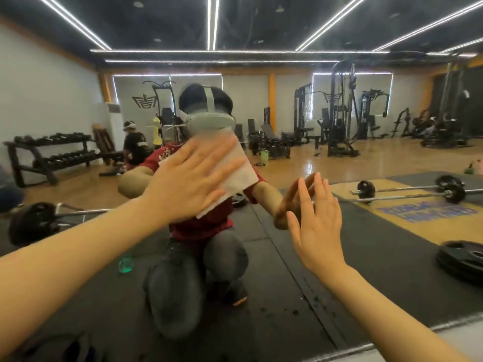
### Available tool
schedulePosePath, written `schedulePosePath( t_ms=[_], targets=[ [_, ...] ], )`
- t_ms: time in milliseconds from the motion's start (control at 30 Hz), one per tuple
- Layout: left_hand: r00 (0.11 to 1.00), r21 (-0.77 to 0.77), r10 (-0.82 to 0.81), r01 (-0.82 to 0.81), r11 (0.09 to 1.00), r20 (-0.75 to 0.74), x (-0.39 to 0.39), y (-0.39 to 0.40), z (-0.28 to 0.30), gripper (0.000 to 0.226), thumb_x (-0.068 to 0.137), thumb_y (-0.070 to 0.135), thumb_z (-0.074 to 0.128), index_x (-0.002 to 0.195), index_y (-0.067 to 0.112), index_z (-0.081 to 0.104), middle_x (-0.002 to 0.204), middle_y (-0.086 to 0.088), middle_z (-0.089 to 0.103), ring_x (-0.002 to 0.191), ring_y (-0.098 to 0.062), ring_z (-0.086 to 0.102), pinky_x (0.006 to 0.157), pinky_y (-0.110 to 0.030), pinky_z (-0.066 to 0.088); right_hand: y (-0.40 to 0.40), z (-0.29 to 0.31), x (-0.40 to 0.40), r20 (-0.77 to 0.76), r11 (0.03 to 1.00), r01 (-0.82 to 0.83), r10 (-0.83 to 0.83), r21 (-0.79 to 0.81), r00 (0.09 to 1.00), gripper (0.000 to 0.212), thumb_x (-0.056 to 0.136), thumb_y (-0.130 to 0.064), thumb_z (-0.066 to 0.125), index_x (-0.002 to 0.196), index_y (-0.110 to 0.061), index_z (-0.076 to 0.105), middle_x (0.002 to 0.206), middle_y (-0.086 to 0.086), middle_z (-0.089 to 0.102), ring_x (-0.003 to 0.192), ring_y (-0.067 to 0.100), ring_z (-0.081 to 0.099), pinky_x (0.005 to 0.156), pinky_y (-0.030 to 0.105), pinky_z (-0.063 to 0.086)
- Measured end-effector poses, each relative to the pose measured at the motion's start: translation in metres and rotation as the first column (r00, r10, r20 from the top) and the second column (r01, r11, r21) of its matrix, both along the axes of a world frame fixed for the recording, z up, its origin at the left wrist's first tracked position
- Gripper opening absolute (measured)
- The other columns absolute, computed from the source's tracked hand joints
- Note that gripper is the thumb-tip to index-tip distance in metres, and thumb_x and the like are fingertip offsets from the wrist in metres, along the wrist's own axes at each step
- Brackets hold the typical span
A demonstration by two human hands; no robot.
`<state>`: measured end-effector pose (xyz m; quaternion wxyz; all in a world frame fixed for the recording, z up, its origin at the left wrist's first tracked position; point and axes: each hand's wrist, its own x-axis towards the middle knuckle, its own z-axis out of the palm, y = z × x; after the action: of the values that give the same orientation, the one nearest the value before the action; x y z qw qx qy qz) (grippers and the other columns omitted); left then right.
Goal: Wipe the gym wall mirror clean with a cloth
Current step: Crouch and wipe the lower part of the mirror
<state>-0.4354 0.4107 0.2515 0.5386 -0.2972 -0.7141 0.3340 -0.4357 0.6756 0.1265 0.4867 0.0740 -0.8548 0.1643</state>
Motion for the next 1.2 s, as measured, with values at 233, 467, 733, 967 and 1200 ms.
schedulePosePath(
  t_ms=[233, 467, 733, 967, 1200],
  targets=[
    [1.000, 0.151, -0.014, 0.013, 0.988, 0.003, -0.003, 0.013, 0.014, 0.063, 0.102, 0.044, 0.027, 0.157, 0.014, 0.018, 0.163, -0.020, 0.007, 0.151, -0.034, 0.007, 0.121, -0.048, 0.014, 0.008, -0.002, -0.003, -0.006, 0.993, 0.010, -0.010, -0.114, 1.000, 0.066, 0.095, -0.047, 0.032, 0.155, -0.022, 0.017, 0.163, 0.014, 0.006, 0.151, 0.033, 0.007, 0.116, 0.057, 0.021],
    [0.997, 0.158, -0.067, 0.062, 0.985, 0.024, -0.005, 0.034, 0.021, 0.064, 0.099, 0.043, 0.031, 0.156, 0.015, 0.022, 0.163, -0.019, 0.008, 0.151, -0.034, 0.008, 0.121, -0.049, 0.013, 0.019, -0.003, -0.005, -0.028, 0.995, -0.004, 0.001, -0.096, 1.000, 0.063, 0.096, -0.044, 0.035, 0.154, -0.021, 0.026, 0.162, 0.014, 0.012, 0.148, 0.033, 0.014, 0.114, 0.058, 0.027],
    [0.998, 0.089, -0.056, 0.059, 0.994, -0.028, -0.030, 0.127, 0.052, 0.066, 0.102, 0.049, 0.026, 0.157, 0.015, 0.016, 0.163, -0.020, 0.008, 0.151, -0.034, 0.006, 0.122, -0.047, 0.008, 0.029, -0.002, -0.005, -0.068, 0.999, 0.023, -0.025, -0.034, 0.997, 0.061, 0.095, -0.044, 0.039, 0.151, -0.020, 0.033, 0.157, 0.016, 0.022, 0.142, 0.035, 0.026, 0.109, 0.060, 0.035],
    [0.998, -0.048, -0.062, 0.063, 0.997, 0.026, -0.018, 0.081, 0.039, 0.066, 0.101, 0.046, 0.028, 0.157, 0.015, 0.017, 0.163, -0.019, 0.008, 0.151, -0.033, 0.008, 0.121, -0.049, 0.013, 0.027, -0.005, -0.011, -0.098, 0.997, 0.081, -0.082, -0.015, 0.992, 0.060, 0.094, -0.041, 0.040, 0.150, -0.018, 0.038, 0.157, 0.017, 0.024, 0.142, 0.034, 0.028, 0.110, 0.058, 0.032],
    [0.996, -0.043, -0.079, 0.081, 0.996, 0.051, -0.018, 0.085, 0.040, 0.066, 0.097, 0.042, 0.028, 0.157, 0.015, 0.019, 0.162, -0.021, 0.009, 0.151, -0.036, 0.008, 0.121, -0.051, 0.013, 0.025, -0.006, -0.014, -0.123, 0.996, 0.083, -0.086, -0.025, 0.989, 0.061, 0.094, -0.041, 0.040, 0.150, -0.018, 0.037, 0.157, 0.017, 0.023, 0.143, 0.033, 0.024, 0.110, 0.059, 0.029]
  ],
)
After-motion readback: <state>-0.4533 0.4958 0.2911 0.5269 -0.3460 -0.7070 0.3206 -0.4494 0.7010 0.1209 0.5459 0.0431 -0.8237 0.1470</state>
